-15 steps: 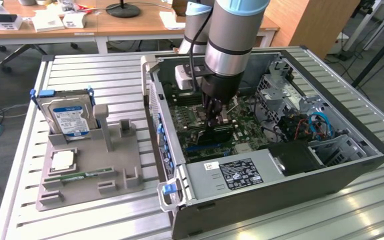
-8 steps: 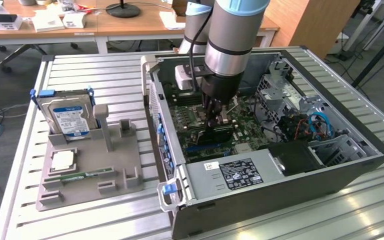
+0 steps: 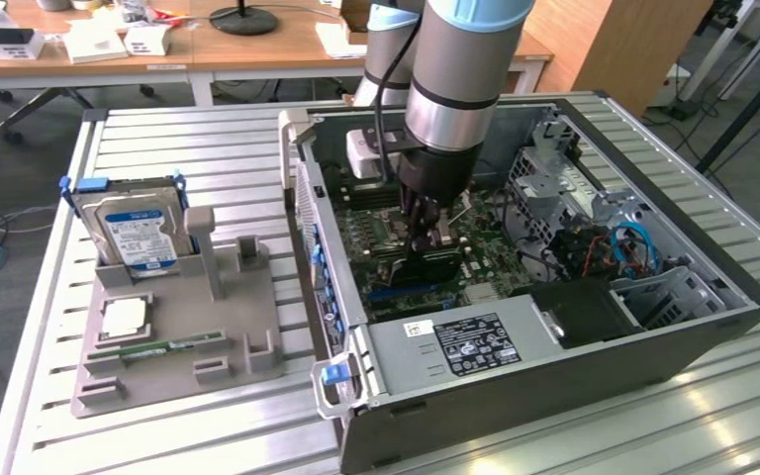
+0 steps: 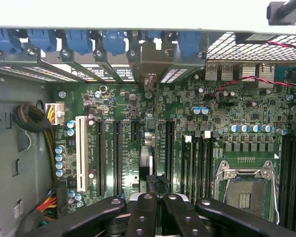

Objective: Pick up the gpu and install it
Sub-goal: 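Press down on the gpu until it lock into place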

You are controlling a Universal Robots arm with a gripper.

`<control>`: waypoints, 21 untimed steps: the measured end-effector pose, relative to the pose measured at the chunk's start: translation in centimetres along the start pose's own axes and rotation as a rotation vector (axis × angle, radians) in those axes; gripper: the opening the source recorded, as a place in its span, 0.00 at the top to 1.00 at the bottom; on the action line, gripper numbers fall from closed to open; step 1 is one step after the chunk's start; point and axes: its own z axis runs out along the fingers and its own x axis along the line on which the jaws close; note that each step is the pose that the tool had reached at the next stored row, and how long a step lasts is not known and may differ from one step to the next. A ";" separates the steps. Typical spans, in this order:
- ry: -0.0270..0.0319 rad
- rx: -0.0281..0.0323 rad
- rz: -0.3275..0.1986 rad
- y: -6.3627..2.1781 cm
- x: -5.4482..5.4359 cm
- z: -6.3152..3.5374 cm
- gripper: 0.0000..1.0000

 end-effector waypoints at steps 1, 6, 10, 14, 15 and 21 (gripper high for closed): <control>0.0000 0.0000 0.000 0.00 0.0 0.00 0.90; -0.0002 0.0000 0.000 0.00 0.1 0.00 0.90; 0.0001 -0.0001 0.000 0.00 0.1 0.02 0.90; -0.0001 -0.0001 0.000 0.00 0.1 0.04 0.90; -0.0002 -0.0001 0.000 0.00 0.1 0.05 0.90; -0.0005 -0.0002 0.000 0.00 0.1 0.15 0.90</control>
